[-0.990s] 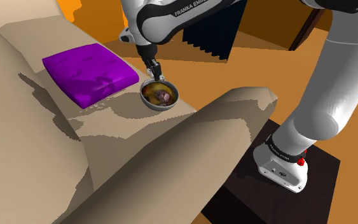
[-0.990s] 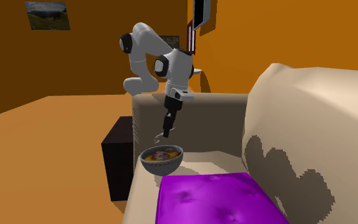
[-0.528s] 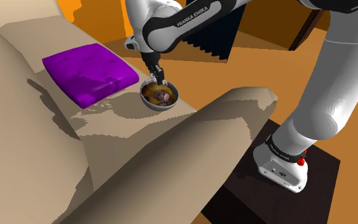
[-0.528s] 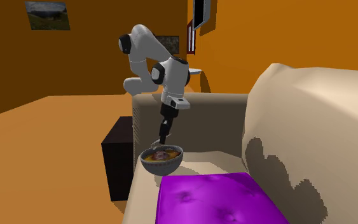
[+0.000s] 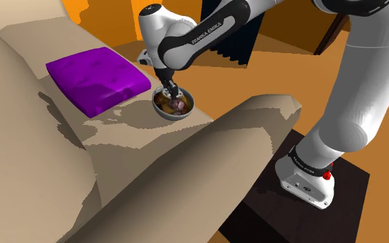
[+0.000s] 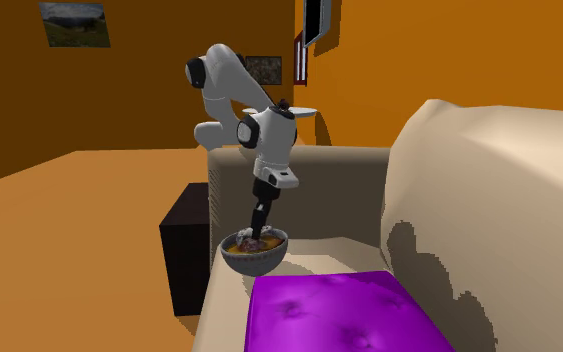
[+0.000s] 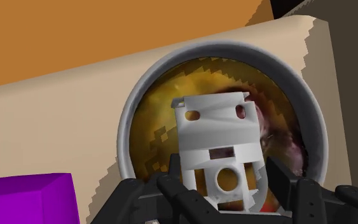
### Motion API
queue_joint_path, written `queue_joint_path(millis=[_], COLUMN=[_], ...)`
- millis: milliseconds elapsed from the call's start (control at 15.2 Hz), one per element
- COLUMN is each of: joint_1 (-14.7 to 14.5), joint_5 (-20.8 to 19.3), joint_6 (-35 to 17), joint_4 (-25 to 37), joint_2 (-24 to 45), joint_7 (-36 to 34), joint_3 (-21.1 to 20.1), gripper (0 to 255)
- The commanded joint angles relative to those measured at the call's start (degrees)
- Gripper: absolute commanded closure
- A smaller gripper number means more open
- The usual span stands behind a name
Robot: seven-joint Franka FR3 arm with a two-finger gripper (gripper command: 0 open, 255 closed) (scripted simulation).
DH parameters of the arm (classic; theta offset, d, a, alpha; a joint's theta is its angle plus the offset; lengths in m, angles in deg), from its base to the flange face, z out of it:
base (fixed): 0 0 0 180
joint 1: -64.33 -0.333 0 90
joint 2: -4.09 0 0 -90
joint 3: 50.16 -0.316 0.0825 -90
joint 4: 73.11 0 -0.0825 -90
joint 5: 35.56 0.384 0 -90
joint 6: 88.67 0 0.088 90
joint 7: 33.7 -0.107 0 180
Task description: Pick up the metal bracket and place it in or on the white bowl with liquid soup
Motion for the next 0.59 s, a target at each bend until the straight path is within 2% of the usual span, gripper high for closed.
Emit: queue_joint_path(millis=[0, 462, 528], joint_1=[-0.1, -0.1, -0.1], joint_5=[-0.3, -0.3, -0.3], joint_6=[-0.5, -0.5, -0.5], joint_4=[-0.1, -0.1, -0.1], joint_2=[0.5, 0.5, 0.5], joint_7=[-0.3, -0.3, -0.3], joint_3=[0.1, 0.1, 0.1], gripper=[255, 255, 0])
